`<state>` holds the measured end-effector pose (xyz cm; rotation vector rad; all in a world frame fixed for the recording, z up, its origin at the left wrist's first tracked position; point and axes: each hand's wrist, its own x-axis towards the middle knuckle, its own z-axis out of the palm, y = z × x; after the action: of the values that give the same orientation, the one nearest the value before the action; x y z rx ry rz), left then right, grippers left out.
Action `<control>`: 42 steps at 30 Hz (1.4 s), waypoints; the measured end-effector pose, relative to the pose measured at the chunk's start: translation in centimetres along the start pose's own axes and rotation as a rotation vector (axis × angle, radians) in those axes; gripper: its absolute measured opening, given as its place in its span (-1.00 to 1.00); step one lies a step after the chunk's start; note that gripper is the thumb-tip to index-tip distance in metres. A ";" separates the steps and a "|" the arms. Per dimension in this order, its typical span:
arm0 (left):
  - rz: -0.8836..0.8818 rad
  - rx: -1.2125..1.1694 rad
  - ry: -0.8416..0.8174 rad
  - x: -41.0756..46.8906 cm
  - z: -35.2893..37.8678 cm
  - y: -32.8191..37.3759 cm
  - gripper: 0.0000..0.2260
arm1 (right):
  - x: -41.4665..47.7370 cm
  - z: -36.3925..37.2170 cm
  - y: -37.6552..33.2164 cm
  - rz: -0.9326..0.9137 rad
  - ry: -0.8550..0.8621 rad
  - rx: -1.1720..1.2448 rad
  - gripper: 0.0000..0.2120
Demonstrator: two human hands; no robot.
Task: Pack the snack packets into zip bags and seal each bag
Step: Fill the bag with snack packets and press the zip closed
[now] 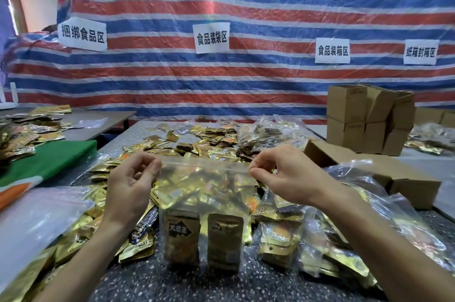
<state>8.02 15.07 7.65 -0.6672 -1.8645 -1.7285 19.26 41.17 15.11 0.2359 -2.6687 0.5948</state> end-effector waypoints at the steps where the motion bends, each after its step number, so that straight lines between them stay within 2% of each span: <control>1: 0.009 0.008 0.000 -0.1 0.0 0.1 -0.85 | -0.1 0.0 0.1 0.000 0.005 0.014 -0.86; 4: 0.016 0.003 0.013 -0.5 -0.1 0.1 -0.81 | -0.5 -0.1 0.6 0.019 0.025 0.008 -0.77; 6: 0.001 -0.020 0.037 -0.8 -0.2 -0.3 -0.78 | -0.8 0.3 1.1 0.055 0.027 -0.018 -0.78; 8: -0.023 -0.044 0.050 -1.0 -0.3 -0.8 -0.79 | -1.3 1.3 1.6 0.102 0.015 0.078 -0.84; 9: -0.034 -0.045 0.047 -1.2 -0.3 -1.0 -0.79 | -1.6 2.0 1.7 0.132 -0.004 0.154 -0.80; 12: -0.061 -0.075 0.029 -1.5 -0.1 -1.0 -0.78 | -2.7 4.7 1.8 0.211 -0.178 0.373 -0.25; 13: -0.061 -0.091 0.024 -1.6 0.1 -0.7 -0.79 | -3.1 5.8 1.8 0.233 -0.241 0.415 -0.16; 15: -0.055 -0.137 0.005 -1.8 0.5 0.0 -0.81 | -3.5 7.7 1.4 0.277 -0.307 0.432 -0.24; 18: -0.054 -0.178 -0.030 -1.8 1.3 1.1 -0.85 | -3.5 9.1 0.9 0.243 -0.258 0.412 -0.76; 19: -0.055 -0.184 -0.026 -1.6 1.5 1.3 -0.85 | -3.5 8.9 0.6 0.226 -0.225 0.425 -0.86; 23: -0.079 -0.246 0.061 0.2 3.0 2.9 -0.84 | -3.4 5.8 0.0 0.271 -0.007 0.718 -0.89; 26: -0.114 -0.282 0.020 1.1 4.9 4.2 -0.91 | -2.9 2.5 1.3 0.352 0.253 0.766 -0.84; 28: -0.144 -0.268 -0.046 0.7 5.9 4.5 -0.80 | -2.2 -0.1 3.3 0.416 0.425 0.696 -0.85; 30: -0.150 -0.208 -0.120 -0.5 6.6 4.4 -0.83 | -1.6 -2.6 6.2 0.524 0.551 0.554 -0.88; 31: -0.156 -0.169 -0.159 -1.1 6.9 4.1 -0.88 | -1.3 -3.6 7.9 0.598 0.565 0.466 -0.83; 33: -0.201 -0.112 -0.230 -2.4 7.5 3.3 -0.93 | -1.1 -4.5 11.2 0.761 0.507 0.289 -0.64; 36: -0.284 -0.076 -0.298 -4.0 8.1 2.2 -0.94 | -1.7 -2.9 14.1 0.913 0.299 -0.006 -0.30; 37: -0.297 -0.065 -0.309 -4.4 8.2 1.9 -0.94 | -2.0 -1.8 14.7 0.936 0.230 -0.096 -0.27; 39: -0.305 -0.053 -0.326 -4.8 8.4 1.6 -0.95 | -2.5 0.2 15.0 0.997 0.163 -0.324 -0.34; 42: -0.282 -0.029 -0.336 -4.8 8.4 1.7 -0.95 | -2.1 2.2 14.0 0.940 0.212 -0.589 -0.41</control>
<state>12.40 23.54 5.19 -0.7756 -2.2573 -1.9156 16.99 52.92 7.16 -1.2068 -2.4782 0.0277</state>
